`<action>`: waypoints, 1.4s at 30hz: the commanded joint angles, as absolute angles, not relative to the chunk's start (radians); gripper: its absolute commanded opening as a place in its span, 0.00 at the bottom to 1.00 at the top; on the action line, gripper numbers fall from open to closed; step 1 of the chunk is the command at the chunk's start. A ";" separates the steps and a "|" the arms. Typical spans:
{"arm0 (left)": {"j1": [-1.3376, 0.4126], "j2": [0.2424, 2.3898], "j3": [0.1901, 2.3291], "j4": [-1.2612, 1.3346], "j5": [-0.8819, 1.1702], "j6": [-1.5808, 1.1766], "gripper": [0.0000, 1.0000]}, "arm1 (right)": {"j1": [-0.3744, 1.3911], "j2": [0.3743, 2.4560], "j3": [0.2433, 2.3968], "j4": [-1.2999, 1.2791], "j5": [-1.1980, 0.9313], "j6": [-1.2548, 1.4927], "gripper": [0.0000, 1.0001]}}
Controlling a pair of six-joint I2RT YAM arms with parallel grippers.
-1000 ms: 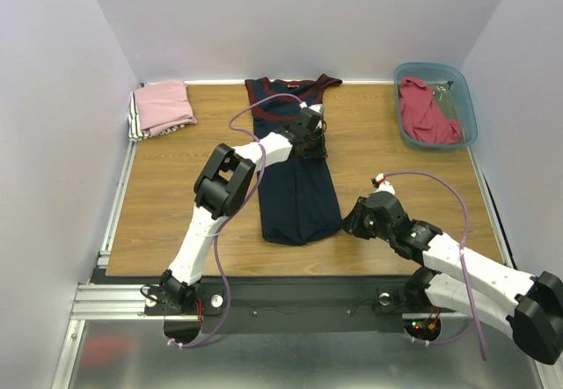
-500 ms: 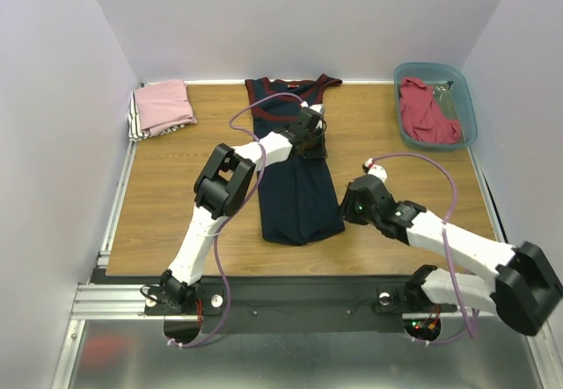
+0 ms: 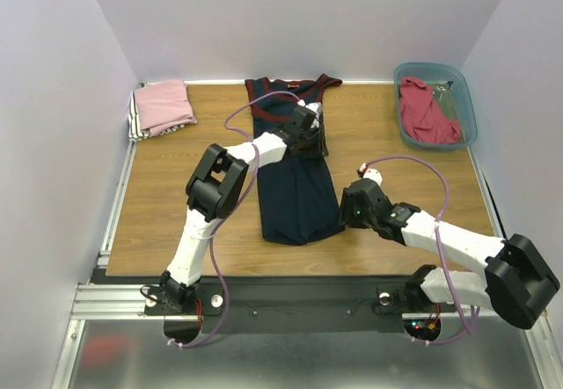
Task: Fold and stack the tank tops
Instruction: Fold the tank top
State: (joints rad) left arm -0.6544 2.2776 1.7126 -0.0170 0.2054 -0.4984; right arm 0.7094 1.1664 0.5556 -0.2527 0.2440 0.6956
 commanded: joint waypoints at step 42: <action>-0.422 1.640 0.847 0.094 0.140 -0.572 0.45 | 1.249 1.884 1.258 -0.218 0.502 0.333 0.41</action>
